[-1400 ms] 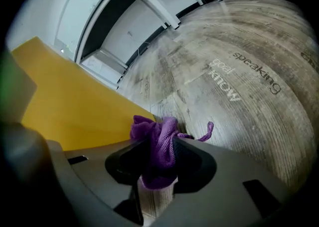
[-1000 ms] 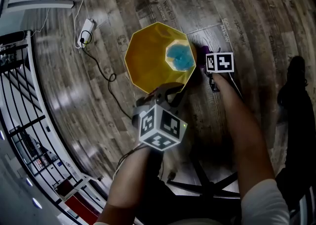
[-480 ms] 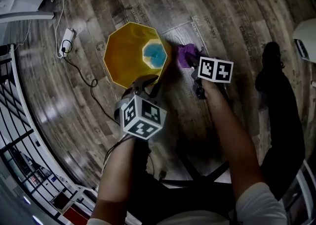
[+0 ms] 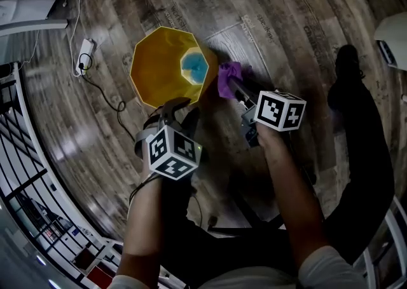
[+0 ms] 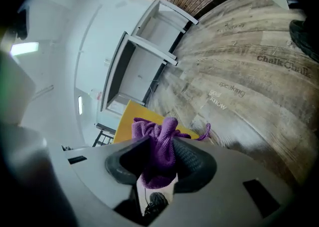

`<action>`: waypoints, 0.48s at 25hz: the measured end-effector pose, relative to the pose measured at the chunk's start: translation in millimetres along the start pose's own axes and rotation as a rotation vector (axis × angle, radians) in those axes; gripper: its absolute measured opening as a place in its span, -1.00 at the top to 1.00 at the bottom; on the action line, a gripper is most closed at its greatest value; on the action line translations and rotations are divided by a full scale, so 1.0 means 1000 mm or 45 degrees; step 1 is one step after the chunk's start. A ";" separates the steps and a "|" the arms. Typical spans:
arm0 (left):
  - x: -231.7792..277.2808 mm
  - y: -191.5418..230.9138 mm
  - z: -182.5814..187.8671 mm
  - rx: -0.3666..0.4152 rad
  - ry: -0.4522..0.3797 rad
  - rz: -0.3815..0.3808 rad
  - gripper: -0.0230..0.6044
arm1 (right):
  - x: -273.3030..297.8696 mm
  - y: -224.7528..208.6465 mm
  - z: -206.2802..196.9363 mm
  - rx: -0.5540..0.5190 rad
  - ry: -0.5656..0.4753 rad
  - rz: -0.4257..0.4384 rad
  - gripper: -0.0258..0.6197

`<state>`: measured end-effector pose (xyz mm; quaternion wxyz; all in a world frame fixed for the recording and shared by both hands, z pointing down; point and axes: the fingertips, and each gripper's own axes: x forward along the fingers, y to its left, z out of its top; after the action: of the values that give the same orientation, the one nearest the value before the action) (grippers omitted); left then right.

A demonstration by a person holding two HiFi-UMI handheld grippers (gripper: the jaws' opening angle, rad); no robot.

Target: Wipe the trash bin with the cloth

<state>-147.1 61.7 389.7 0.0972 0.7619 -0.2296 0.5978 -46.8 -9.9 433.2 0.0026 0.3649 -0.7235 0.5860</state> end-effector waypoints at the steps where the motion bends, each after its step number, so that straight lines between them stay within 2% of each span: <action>1: 0.001 0.000 -0.003 -0.009 0.007 0.001 0.65 | -0.001 0.007 -0.002 0.009 -0.003 0.026 0.49; 7: 0.009 0.007 -0.008 -0.083 0.015 0.025 0.65 | -0.010 0.054 0.007 0.035 -0.047 0.198 0.48; 10: 0.010 0.009 -0.008 -0.103 0.007 0.038 0.80 | -0.016 0.074 0.013 0.002 -0.070 0.249 0.48; 12: 0.011 0.008 -0.006 -0.094 -0.002 0.025 0.83 | -0.015 0.079 0.013 -0.007 -0.071 0.269 0.48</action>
<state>-154.1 54.2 400.2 0.1193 0.7559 -0.2593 0.5892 -71.8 -9.1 355.9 -0.0782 0.3027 -0.7594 0.5706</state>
